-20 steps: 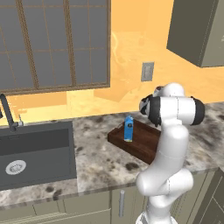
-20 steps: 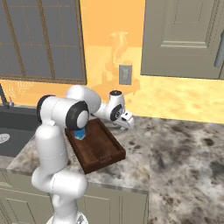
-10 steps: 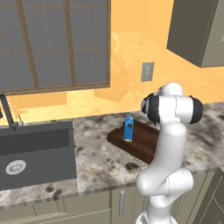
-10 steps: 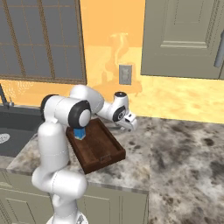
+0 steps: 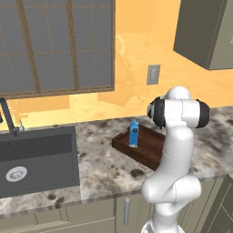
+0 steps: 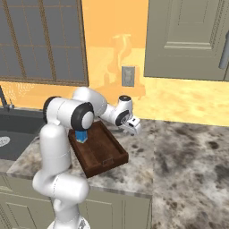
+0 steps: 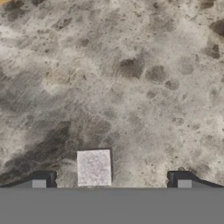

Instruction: Take out the milk from the fridge and place it on the tray on the counter. Then take the sugar cube near the tray and place it in the tray.

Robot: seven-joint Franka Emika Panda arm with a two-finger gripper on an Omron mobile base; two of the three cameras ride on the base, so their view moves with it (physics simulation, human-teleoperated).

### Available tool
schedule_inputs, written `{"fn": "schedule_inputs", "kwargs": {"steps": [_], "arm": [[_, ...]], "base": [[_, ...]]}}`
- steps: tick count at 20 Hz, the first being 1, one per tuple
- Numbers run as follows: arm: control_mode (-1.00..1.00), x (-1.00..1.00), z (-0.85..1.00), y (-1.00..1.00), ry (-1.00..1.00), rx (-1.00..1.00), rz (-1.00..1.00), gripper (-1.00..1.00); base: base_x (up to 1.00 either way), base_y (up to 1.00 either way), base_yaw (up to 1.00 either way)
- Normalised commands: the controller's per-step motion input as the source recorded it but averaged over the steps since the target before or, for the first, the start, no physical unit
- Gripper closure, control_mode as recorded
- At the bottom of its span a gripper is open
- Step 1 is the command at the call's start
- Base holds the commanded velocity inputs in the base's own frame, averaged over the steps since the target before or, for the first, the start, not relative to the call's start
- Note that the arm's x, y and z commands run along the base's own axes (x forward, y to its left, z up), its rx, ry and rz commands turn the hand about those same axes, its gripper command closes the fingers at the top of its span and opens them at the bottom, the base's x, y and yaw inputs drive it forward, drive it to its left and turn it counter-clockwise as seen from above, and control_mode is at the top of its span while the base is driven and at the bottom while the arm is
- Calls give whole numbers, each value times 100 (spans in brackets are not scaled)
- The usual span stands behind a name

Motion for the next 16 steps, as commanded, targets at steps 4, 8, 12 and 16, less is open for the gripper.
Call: {"fn": "schedule_inputs", "kwargs": {"steps": [4, 8, 12, 16], "arm": [[-100, 13, -4, 0, 0, 0, 0, -100], [-100, 20, -9, 0, 0, 0, 0, -100], [-100, 19, -11, 0, 0, 0, 0, -100], [-100, 7, -13, 0, 0, 0, 0, -100]], "base": [[0, 0, 0], [0, 0, 0], [0, 0, 0], [0, 0, 0]]}}
